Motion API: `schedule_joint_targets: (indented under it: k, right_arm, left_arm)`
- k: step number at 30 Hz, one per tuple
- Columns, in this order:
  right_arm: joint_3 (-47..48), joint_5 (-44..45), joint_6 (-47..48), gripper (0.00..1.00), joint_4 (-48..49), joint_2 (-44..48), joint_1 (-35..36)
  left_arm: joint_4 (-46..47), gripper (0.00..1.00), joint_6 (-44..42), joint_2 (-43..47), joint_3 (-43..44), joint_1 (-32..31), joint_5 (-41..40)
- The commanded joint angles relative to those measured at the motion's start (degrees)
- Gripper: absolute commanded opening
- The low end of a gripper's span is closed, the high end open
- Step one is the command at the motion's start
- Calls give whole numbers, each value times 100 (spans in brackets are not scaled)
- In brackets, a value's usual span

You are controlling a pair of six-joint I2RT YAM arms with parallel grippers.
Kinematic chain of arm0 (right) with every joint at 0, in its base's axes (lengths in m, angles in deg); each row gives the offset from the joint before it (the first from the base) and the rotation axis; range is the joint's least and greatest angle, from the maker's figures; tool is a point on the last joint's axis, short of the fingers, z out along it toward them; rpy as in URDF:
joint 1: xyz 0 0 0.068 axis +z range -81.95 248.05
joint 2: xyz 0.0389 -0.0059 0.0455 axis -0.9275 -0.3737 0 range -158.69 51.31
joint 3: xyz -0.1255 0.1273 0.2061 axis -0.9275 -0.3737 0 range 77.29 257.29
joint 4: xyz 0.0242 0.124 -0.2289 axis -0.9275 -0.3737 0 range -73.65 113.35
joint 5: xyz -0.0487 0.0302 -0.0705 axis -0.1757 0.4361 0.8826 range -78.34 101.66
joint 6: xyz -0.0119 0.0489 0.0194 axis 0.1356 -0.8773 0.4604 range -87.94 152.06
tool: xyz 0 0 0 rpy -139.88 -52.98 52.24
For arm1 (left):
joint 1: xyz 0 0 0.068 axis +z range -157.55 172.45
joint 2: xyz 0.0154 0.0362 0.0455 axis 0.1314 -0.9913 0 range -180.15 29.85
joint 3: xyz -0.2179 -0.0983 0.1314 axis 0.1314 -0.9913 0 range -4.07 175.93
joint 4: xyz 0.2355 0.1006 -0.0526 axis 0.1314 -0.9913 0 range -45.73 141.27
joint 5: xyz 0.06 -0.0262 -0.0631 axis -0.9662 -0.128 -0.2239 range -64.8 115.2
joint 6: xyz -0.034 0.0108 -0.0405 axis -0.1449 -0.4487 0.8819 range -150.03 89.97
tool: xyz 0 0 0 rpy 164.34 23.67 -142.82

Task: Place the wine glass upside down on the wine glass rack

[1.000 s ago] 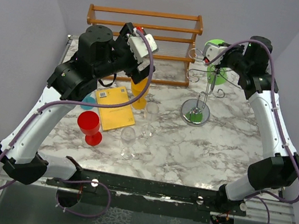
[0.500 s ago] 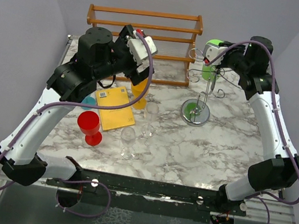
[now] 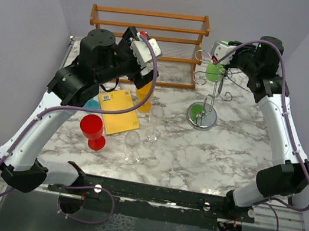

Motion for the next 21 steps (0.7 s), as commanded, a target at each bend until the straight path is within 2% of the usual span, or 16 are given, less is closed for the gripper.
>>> schedule_joint_targets:
  k: [1, 5, 10, 12, 15, 18, 21]
  right_arm:
    - [346, 267, -499, 35, 391, 126, 3]
    - [264, 782, -781, 37, 978, 105, 3]
    - [65, 1176, -1247, 39, 1674, 213, 3]
    - [-80, 1095, -1600, 46, 1845, 383, 3]
    - [-515, 735, -2103, 55, 2106, 811, 3]
    - [-512, 615, -2875, 62, 1864, 1027, 3]
    - [-570, 609, -3462, 64, 1695, 1263, 1]
  left_arm:
    - [146, 93, -59, 156, -70, 38, -92]
    - [208, 93, -123, 223, -240, 45, -204]
    - [398, 94, -194, 305, -653, 47, -762]
    - [470, 94, -162, 357, -899, 72, -973]
    - [615, 94, 240, 417, -1263, 269, -886]
    - [696, 94, 720, 409, -1461, 504, -757]
    - [745, 93, 1121, 335, -1640, 659, -575]
